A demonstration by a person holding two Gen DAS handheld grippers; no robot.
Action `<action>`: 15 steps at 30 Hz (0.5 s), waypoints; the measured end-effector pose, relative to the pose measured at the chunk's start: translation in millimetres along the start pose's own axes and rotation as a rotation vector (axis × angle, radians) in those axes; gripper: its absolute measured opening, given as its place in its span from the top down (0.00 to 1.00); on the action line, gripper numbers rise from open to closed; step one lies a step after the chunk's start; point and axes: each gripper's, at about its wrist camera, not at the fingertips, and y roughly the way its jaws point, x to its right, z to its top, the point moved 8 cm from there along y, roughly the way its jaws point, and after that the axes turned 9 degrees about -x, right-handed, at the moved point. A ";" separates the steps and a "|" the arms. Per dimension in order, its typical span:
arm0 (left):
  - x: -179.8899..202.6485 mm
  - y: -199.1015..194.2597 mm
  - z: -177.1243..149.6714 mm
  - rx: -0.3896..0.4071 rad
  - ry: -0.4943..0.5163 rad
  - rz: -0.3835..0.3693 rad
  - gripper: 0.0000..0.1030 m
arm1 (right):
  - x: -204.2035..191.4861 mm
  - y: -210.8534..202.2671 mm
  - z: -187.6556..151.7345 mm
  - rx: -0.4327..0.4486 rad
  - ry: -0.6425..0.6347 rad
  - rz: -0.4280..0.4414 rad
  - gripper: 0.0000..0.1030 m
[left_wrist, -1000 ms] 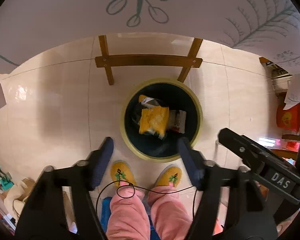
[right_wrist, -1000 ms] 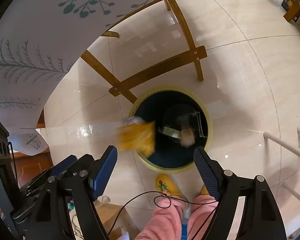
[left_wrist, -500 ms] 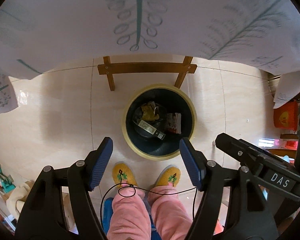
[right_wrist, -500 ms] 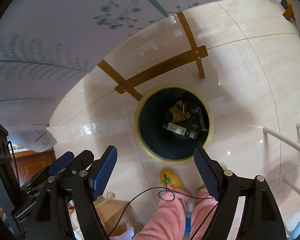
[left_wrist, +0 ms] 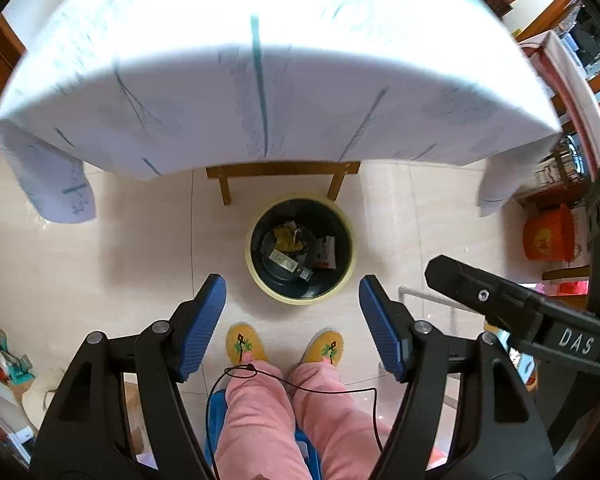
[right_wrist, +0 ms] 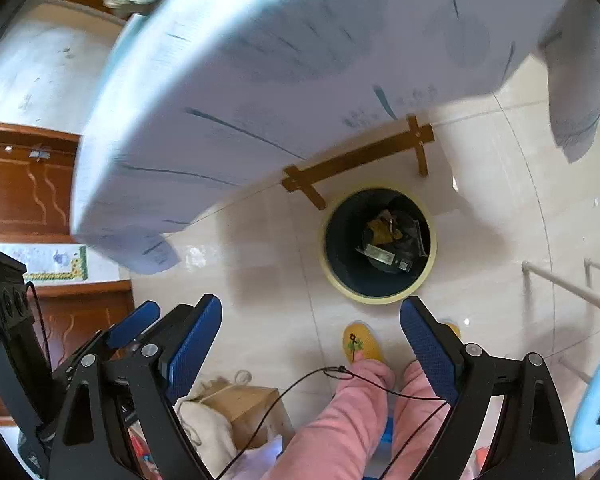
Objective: Collect trash
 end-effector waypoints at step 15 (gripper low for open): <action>24.6 -214.2 9.5 0.245 -0.023 -0.016 0.36 | -108.2 -202.1 -18.4 0.114 -0.176 0.030 0.06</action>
